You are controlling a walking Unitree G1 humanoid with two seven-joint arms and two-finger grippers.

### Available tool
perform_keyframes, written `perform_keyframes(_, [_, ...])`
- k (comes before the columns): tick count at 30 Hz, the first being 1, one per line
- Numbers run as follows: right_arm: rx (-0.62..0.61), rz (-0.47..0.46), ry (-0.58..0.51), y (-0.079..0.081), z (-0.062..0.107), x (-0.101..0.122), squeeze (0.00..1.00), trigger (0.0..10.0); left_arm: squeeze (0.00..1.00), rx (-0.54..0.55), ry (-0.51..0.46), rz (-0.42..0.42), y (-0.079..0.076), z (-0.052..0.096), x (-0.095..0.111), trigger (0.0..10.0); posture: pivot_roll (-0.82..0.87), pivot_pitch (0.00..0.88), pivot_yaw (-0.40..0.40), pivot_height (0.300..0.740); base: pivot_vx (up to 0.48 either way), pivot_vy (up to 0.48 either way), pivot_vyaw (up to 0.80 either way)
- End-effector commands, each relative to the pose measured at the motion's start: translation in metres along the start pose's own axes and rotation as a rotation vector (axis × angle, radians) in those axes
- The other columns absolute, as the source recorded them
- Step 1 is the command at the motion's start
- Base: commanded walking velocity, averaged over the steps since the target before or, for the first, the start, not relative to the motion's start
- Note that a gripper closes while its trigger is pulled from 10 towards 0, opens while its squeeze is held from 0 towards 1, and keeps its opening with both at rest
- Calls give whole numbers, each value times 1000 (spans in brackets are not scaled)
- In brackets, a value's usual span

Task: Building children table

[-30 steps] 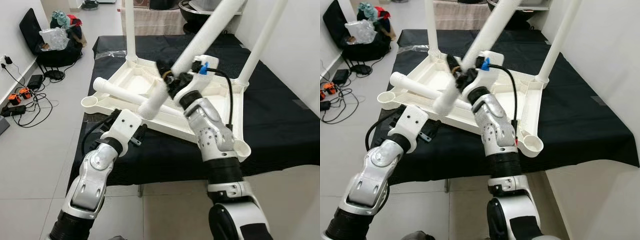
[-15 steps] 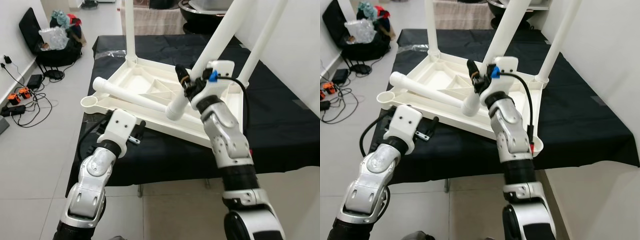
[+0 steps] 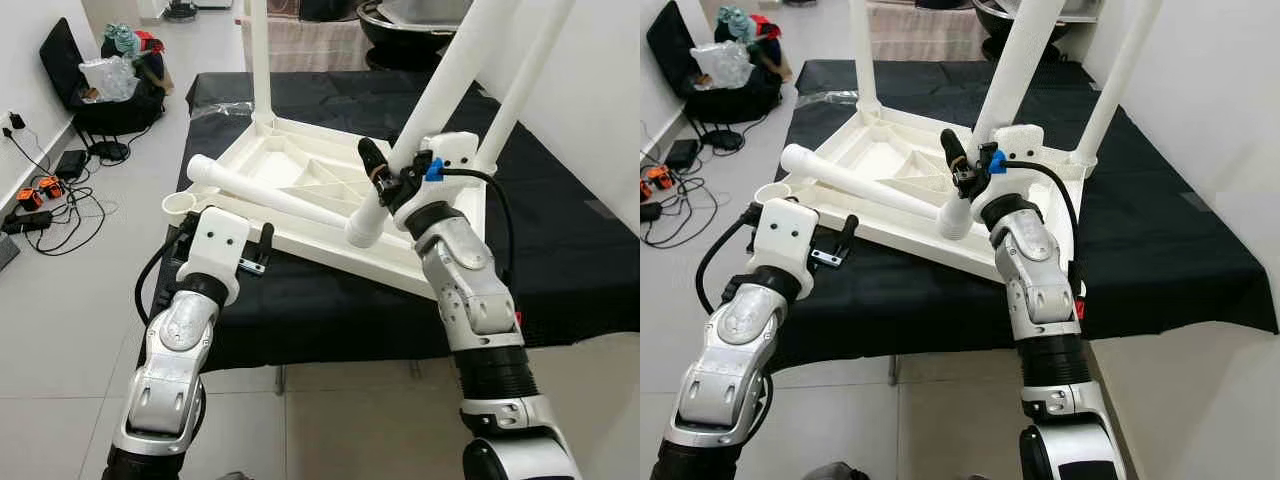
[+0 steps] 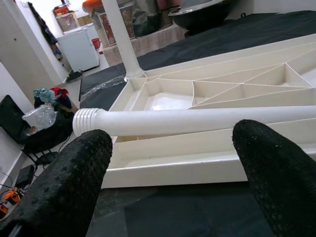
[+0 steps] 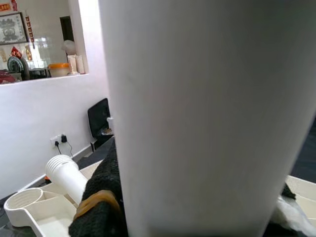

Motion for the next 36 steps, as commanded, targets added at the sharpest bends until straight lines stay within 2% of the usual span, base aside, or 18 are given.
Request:
perform_keyframes(1, [-1,12,-28,-2,-2,7,0,10000,0,17,-4,-22,2,2,0,10000,25,19,-59,740,0,-450,0])
perform_keyframes(11, [6,10,-30,-1,-3,10,0,10000,0,11,-6,-18,1,1,0,10000,28,26,-61,740,0,-454,0])
perform_keyframes(16, [19,12,-33,-6,-6,14,0,10000,0,33,6,33,1,1,0,10000,26,33,-54,740,0,0,0])
perform_keyframes(20, [48,19,-41,-12,-17,22,0,10000,0,12,29,54,-4,5,-6,10000,27,43,-55,740,0,0,0])
perform_keyframes(23, [83,37,-36,-11,-23,24,0,10000,0,12,32,63,-5,6,-6,10000,27,46,-54,740,0,0,0])
perform_keyframes(26, [199,16,-17,1,-32,25,0,10000,0,4,39,83,-8,9,-7,10000,33,63,-59,740,0,0,0])
perform_keyframes(30, [255,8,-18,8,-41,27,0,10000,0,-10,46,101,-13,14,-8,10000,39,72,-68,740,0,0,0])
perform_keyframes(34, [269,-7,-28,11,-48,31,0,10000,0,-15,53,112,-16,17,-9,10000,42,83,-76,740,0,0,0])
perform_keyframes(36, [236,-16,-44,10,-54,35,0,10000,0,-16,61,118,-17,21,-10,10000,42,90,-81,740,0,0,0])
Point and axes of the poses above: a point about 5 cm out from each wrist's last joint towards the gripper, its own z axis pointing back from the gripper into the wrist, its own x axis along the axis of the wrist's last joint, y = z × x, the point moved 4 cm from there along -z, pointing out of the wrist towards the gripper, and after that the axes turned 3 degrees about z, right-handed, at the moved point
